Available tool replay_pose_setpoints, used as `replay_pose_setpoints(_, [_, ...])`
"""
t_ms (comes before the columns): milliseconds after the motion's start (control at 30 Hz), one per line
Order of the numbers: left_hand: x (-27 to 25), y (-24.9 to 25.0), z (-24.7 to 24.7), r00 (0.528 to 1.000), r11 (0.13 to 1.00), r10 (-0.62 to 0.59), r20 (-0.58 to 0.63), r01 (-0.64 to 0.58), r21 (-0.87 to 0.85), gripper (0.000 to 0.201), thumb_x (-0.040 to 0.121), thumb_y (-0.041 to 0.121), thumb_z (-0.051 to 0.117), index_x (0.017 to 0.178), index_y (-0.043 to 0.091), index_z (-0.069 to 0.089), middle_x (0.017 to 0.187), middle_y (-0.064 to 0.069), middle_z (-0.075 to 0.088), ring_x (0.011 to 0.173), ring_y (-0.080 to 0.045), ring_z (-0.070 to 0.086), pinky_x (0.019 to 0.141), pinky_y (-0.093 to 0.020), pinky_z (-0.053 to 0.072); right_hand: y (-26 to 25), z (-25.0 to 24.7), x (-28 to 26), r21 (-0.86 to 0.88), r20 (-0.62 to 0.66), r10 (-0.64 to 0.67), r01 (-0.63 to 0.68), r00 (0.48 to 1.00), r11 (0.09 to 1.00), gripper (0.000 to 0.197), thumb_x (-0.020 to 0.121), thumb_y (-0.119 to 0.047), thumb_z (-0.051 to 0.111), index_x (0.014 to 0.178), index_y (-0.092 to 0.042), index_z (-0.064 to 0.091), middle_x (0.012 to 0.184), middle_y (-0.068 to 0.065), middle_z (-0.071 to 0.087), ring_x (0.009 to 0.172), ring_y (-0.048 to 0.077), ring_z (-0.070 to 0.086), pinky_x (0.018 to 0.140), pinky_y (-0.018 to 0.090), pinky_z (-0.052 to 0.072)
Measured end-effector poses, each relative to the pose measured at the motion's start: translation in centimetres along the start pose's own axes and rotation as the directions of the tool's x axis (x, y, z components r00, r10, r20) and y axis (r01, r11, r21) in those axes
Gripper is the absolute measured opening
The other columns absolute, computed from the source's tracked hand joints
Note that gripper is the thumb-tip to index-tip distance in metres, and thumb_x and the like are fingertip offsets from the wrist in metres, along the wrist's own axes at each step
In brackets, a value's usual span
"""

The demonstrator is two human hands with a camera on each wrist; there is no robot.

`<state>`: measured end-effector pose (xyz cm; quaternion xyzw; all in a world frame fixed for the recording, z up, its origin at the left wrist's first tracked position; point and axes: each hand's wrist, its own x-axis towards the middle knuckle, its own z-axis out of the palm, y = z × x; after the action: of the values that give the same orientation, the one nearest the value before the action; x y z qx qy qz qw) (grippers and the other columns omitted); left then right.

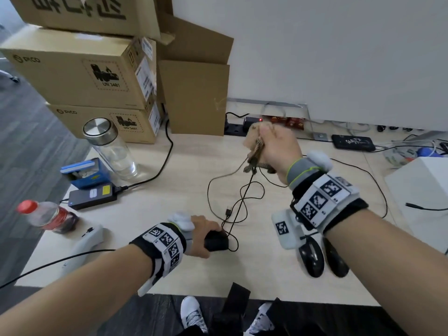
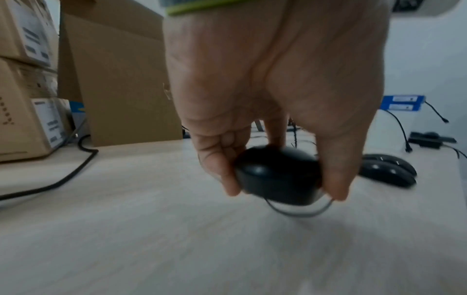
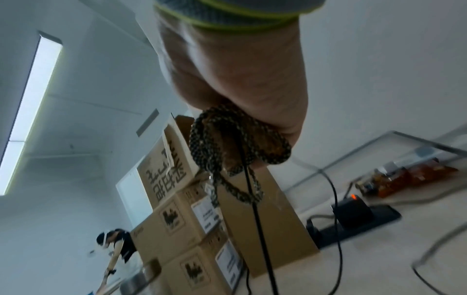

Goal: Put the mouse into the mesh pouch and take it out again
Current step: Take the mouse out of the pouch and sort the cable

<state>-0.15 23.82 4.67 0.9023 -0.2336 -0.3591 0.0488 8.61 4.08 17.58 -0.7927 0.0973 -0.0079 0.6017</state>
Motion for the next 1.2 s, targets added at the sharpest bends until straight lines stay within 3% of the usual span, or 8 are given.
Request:
replay_pose_setpoints(200, [0.0,-0.5,2.2,0.988,0.99,-0.09,0.122,0.076,0.115,0.075,0.074,0.058,0.067,0.138,0.036,0.033,0.123,0.0,0.054,0.099,-0.024,0.06,0.073,-0.035,0.051,-2.8,-1.5,1.2,0.055,-0.093,-0.035,0.04,0.995,0.998,0.036,0.085,-0.049,0.05,0.065,-0.023,0.066,0.075,0.0,0.071,0.079,0.028,0.069,0.084,0.048,0.055])
replay_pose_setpoints(433, [0.2,-1.4,4.6,0.979,0.978,-0.205,0.003,0.205,0.043,0.086,0.062,0.082,0.053,0.123,0.025,0.031,0.116,-0.001,0.055,0.094,-0.025,0.061,0.077,-0.04,0.053,1.0,-1.8,0.2,0.125,0.03,0.137,-0.14,0.99,0.982,0.033,0.083,-0.047,0.054,0.085,-0.017,0.067,0.099,0.012,0.071,0.096,0.036,0.067,0.091,0.057,0.052])
replay_pose_setpoints(567, [0.3,-1.3,2.3,0.958,0.965,-0.261,-0.116,0.262,-0.007,0.083,0.07,0.084,0.045,0.126,0.023,0.035,0.122,0.0,0.047,0.1,-0.026,0.059,0.078,-0.039,0.05,2.3,-1.9,-0.9,0.199,0.157,0.199,-0.229,0.967,0.953,0.028,0.101,-0.033,0.044,0.091,-0.014,0.063,0.084,0.013,0.07,0.08,0.037,0.069,0.086,0.052,0.055])
replay_pose_setpoints(700, [1.1,2.3,-2.8,0.849,0.892,-0.173,-0.5,-0.081,-0.445,0.053,0.084,0.054,0.059,0.125,0.022,0.051,0.116,0.006,0.061,0.092,-0.018,0.064,0.081,-0.027,0.046,3.5,-1.2,-2.1,0.325,0.245,0.233,-0.306,0.941,0.895,0.026,0.105,-0.024,0.038,0.1,-0.007,0.057,0.067,0.011,0.069,0.059,0.025,0.068,0.063,0.035,0.058])
replay_pose_setpoints(833, [1.4,6.9,-6.4,0.919,0.451,-0.143,-0.367,-0.27,-0.851,0.023,0.096,0.021,0.054,0.118,0.015,0.048,0.083,0.004,0.068,0.054,-0.022,0.065,0.047,-0.028,0.047,3.9,-0.7,-2.8,0.41,0.245,0.225,-0.311,0.943,0.857,0.029,0.105,-0.025,0.036,0.096,-0.009,0.058,0.07,0.014,0.068,0.06,0.024,0.066,0.065,0.037,0.056])
replay_pose_setpoints(933, [1.9,6.1,-5.6,0.859,0.509,-0.19,-0.476,-0.328,-0.795,0.017,0.094,0.021,0.059,0.11,0.015,0.057,0.061,0.002,0.065,0.049,-0.017,0.058,0.051,-0.029,0.048,4.1,-1.9,-2.2,0.456,0.163,0.228,-0.278,0.96,0.845,0.029,0.105,-0.025,0.034,0.099,-0.011,0.059,0.075,0.015,0.068,0.056,0.021,0.067,0.061,0.034,0.056])
replay_pose_setpoints(1033, [2.3,5.3,-5.5,0.768,0.587,-0.199,-0.608,-0.403,-0.702,0.025,0.091,0.025,0.062,0.115,0.031,0.056,0.094,0.007,0.068,0.067,-0.016,0.068,0.06,-0.035,0.056,4.4,-2.5,-1.9,0.537,0.142,0.256,-0.291,0.956,0.792,0.03,0.105,-0.026,0.035,0.104,-0.009,0.06,0.074,0.013,0.07,0.059,0.022,0.068,0.061,0.033,0.057])
replay_pose_setpoints(1200, [2.7,7.2,-7.0,0.798,0.504,-0.099,-0.594,-0.474,-0.722,0.028,0.095,0.006,0.044,0.099,0.032,0.052,0.076,0.002,0.068,0.058,-0.023,0.066,0.047,-0.03,0.048,4.6,-1.9,-2.3,0.574,0.174,0.283,-0.331,0.943,0.749,0.033,0.104,-0.029,0.036,0.108,-0.007,0.061,0.08,0.015,0.069,0.065,0.026,0.068,0.065,0.039,0.057])
